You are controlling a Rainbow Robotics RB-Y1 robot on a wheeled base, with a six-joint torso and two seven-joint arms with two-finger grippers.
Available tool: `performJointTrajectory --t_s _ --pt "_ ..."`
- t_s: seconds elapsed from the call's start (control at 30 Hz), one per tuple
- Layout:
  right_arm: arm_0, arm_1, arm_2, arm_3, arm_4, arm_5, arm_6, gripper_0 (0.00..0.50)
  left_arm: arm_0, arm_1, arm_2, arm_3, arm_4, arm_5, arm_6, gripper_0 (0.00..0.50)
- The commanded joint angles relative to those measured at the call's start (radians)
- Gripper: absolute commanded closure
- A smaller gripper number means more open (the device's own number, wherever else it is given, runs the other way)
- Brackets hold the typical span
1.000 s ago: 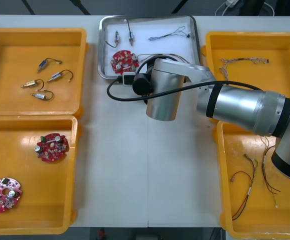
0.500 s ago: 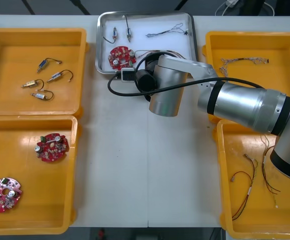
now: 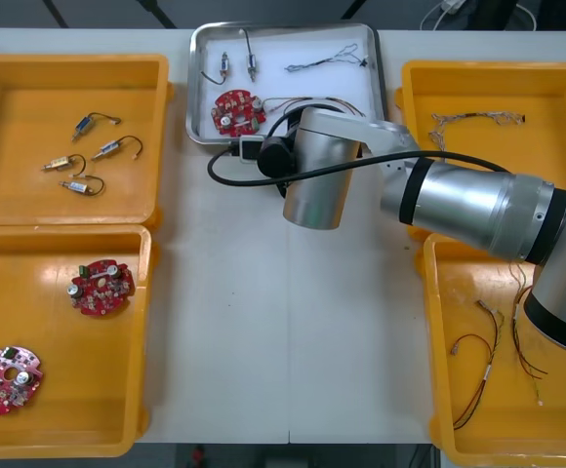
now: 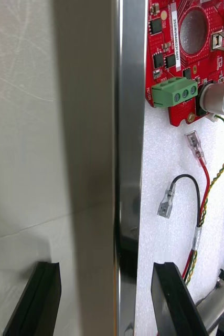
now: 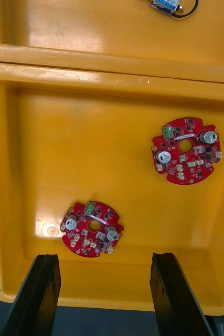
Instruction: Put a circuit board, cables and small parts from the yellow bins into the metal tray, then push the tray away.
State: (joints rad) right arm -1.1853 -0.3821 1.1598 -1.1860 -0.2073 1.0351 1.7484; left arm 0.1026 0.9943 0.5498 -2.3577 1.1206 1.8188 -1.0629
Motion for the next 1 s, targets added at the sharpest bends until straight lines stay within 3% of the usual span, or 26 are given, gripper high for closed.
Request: performJointTrajectory --t_s 0.03,0.2,0.53,0.8,1.0 --pt "-0.008 -0.006 -0.058 -0.115 0.005 0.088 0.026 0.000 0.019 0.018 0.027 -0.025 0.005 -0.007 -0.012 0.000" --pt "-0.007 -0.049 -0.088 -0.245 -0.004 0.200 0.037 0.000 0.019 0.018 0.027 -0.025 0.005 -0.007 -0.012 0.000" --pt "-0.002 -0.175 -0.201 -0.546 -0.213 0.450 0.020 0.000 0.019 0.018 0.027 -0.025 0.005 -0.007 -0.012 0.000" --pt "0.052 -0.276 -0.287 -0.728 -0.363 0.602 -0.179 0.000 0.019 0.018 0.027 -0.025 0.005 -0.007 -0.012 0.000" --pt "0.130 -0.391 -0.377 -0.856 -0.480 0.680 -0.391 0.000 0.019 0.018 0.027 -0.025 0.005 -0.007 -0.012 0.000"
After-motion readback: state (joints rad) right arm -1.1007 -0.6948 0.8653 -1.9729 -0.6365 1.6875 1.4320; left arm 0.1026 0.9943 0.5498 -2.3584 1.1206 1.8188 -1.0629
